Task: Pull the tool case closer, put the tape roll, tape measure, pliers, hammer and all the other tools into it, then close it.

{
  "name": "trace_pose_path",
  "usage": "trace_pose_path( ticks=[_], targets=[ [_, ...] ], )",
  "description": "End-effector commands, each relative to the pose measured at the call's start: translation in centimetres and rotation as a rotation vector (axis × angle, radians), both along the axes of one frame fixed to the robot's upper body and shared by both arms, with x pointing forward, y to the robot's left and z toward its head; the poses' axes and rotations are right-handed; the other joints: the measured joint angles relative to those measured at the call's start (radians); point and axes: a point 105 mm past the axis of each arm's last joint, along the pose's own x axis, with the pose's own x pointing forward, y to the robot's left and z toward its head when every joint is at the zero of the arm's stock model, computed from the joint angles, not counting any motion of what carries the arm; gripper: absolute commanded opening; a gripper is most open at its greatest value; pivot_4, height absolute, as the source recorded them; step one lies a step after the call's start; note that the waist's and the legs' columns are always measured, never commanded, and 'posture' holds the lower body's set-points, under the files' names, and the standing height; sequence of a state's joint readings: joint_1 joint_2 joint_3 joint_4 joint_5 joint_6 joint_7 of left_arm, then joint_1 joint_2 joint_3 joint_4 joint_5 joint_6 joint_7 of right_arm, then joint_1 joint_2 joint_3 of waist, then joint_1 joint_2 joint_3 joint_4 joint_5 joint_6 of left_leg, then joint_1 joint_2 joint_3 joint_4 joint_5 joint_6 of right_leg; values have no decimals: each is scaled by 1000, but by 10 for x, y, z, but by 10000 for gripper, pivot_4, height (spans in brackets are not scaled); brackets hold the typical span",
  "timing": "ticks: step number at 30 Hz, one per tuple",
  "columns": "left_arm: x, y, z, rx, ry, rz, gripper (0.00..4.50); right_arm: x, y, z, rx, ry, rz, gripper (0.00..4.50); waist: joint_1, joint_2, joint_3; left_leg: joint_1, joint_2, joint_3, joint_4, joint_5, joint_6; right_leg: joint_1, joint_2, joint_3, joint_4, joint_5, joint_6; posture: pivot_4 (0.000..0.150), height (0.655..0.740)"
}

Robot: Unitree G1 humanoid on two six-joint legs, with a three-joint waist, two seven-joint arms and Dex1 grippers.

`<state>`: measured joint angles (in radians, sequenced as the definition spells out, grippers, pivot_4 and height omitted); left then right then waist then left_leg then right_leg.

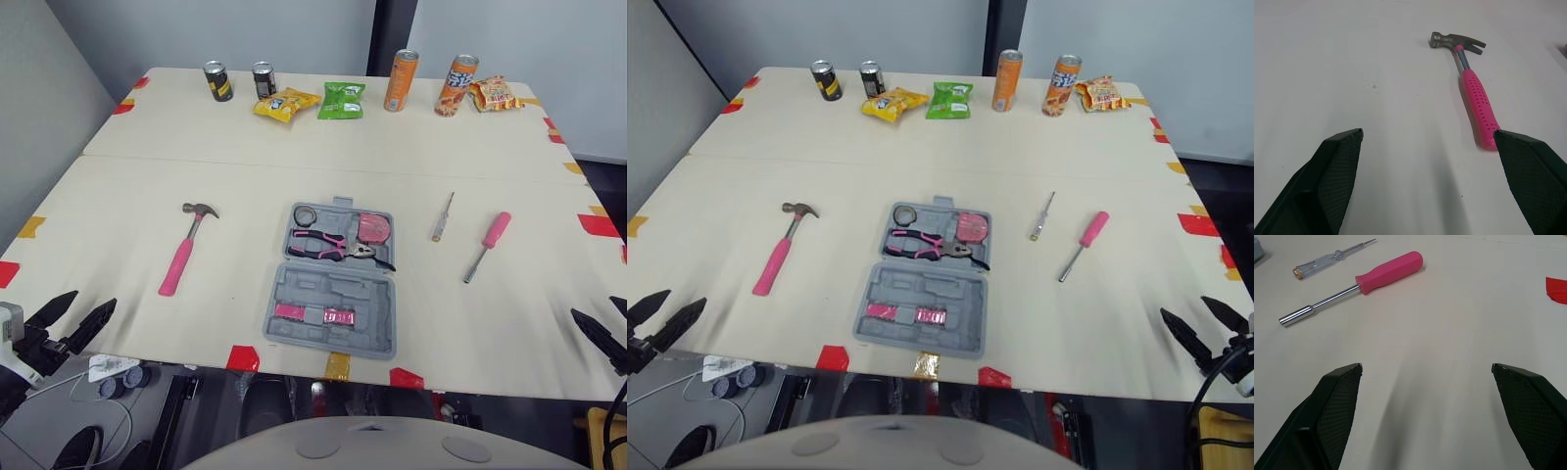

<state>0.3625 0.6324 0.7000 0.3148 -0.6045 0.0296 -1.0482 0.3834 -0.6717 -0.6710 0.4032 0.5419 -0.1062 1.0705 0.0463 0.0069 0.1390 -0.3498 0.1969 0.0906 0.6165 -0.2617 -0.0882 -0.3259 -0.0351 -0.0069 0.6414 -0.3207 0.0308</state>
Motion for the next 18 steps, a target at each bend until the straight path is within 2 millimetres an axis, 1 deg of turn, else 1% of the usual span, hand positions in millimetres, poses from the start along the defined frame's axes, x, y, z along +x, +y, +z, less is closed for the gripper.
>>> trace_pose_path(
  ticks=[1, 6, 12, 15, 18],
  targets=[
    [2, 2, 6, 19, -23, 0, 45000, -2, -7, 10, -26, -36, -15, 44808, 0, 0, 0, 0, 0, 0, 0, 0, 0, 0, 0, 0, 0, 0, 0, 1500, 7400],
    [4, 0, 8, 19, -34, -7, 45000, -1, -5, 10, -27, -39, -11, 44808, -1, 0, 0, 0, 0, 0, 0, 0, 0, 0, 0, 0, 0, 0, 0, 1500, 7400],
    [14, -11, 19, 31, -71, -66, 45000, 5, 1, 15, -33, -60, 17, 44808, -1, 0, 0, 0, 0, 0, 1, 0, 1, 0, 0, 0, 1, 0, -1, 1500, 7400],
    [25, -24, 28, 36, -104, -124, 45000, 15, 13, 23, -30, -91, 64, 44808, -1, 0, 0, 0, 0, 0, 2, 0, 1, -1, 0, 0, 3, -1, -1, 1500, 7400],
    [31, -35, 34, 37, -121, -171, 45000, 24, 24, 30, -31, -109, 100, 44808, -1, 0, 0, 0, 0, 0, 2, 0, 1, -1, 0, 0, 4, -1, -2, 1500, 7400]
  ],
)
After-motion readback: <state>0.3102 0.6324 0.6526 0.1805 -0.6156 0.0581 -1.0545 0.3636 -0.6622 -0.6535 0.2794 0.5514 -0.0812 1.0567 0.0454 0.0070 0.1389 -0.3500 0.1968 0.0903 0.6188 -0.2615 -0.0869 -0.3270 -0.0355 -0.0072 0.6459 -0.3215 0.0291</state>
